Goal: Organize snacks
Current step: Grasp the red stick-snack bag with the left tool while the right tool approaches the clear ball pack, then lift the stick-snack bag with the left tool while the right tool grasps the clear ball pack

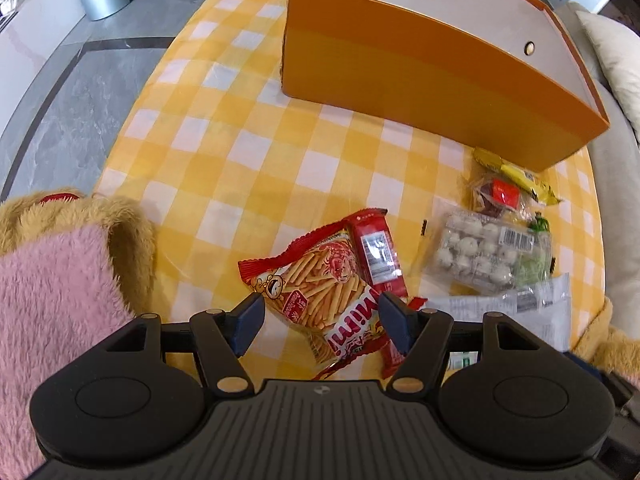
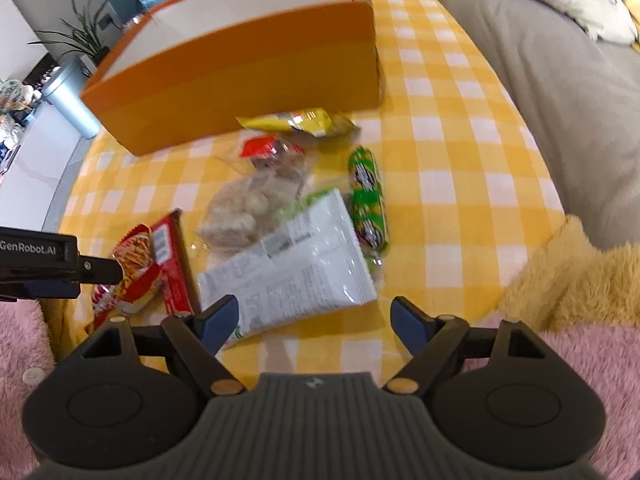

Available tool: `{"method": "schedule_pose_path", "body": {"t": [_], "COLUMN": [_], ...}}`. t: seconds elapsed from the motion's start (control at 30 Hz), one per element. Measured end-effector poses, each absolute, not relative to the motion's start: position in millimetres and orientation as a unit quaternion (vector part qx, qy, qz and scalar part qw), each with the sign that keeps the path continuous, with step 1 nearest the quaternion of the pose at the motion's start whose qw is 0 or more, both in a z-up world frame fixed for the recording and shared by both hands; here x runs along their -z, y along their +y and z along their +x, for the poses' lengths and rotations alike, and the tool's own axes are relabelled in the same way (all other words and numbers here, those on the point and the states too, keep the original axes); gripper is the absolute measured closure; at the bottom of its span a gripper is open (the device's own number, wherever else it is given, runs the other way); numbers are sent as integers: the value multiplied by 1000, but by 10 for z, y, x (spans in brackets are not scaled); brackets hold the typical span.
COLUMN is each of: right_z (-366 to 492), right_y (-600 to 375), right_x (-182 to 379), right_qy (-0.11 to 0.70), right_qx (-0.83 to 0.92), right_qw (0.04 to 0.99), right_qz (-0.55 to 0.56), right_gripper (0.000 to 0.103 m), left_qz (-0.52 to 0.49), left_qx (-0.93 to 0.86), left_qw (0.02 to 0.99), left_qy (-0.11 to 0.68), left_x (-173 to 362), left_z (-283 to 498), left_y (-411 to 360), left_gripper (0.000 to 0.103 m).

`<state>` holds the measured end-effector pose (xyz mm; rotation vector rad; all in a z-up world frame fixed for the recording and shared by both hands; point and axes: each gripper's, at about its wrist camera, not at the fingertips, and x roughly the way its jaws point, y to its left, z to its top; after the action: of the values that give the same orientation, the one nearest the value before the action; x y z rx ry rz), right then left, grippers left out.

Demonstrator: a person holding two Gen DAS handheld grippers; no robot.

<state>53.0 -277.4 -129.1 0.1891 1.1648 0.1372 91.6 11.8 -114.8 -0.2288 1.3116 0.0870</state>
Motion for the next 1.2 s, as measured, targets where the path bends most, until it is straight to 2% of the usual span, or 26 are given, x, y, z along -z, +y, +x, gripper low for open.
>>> {"method": "schedule_pose_path", "body": {"t": [0.17,0.23,0.33,0.4,0.5,0.63,0.77,1.0,1.2], "right_z": [556,565,578,590,601,595,623,710,838], "right_y": [-2746,-2708,-2665,-2652,-2642,-2646,-2643,-2511,-2289], "right_x": [1381,1401,1399,1382,1347,1280,1204,1040,1103], "right_qy": [565,568,563,558,553,540,523,479,455], "right_qx": [-70,-77,-85,-84,-77,-71,-73,-123,-209], "right_qw": [816,814,817,821,826,836,848,867,850], "right_qz": [97,96,94,93,84,67,45,-54,-162], "right_gripper": [37,54,65,66,62,51,46,23,22], "left_qz": [-114,-112,-119,-119,-118,-112,-111,-96,-92], "left_qx": [-40,-40,-41,-40,-40,-31,-27,-3,7], "left_qw": [778,777,778,777,779,785,785,796,817], "left_qy": [617,619,615,616,614,608,609,597,570], "left_x": [1244,1280,1308,1340,1386,1397,1412,1326,1131], "left_z": [984,996,1007,1023,1032,1039,1051,993,955], "left_y": [92,76,80,85,93,86,111,120,137], "left_gripper": [22,22,21,21,25,32,39,50,51]}}
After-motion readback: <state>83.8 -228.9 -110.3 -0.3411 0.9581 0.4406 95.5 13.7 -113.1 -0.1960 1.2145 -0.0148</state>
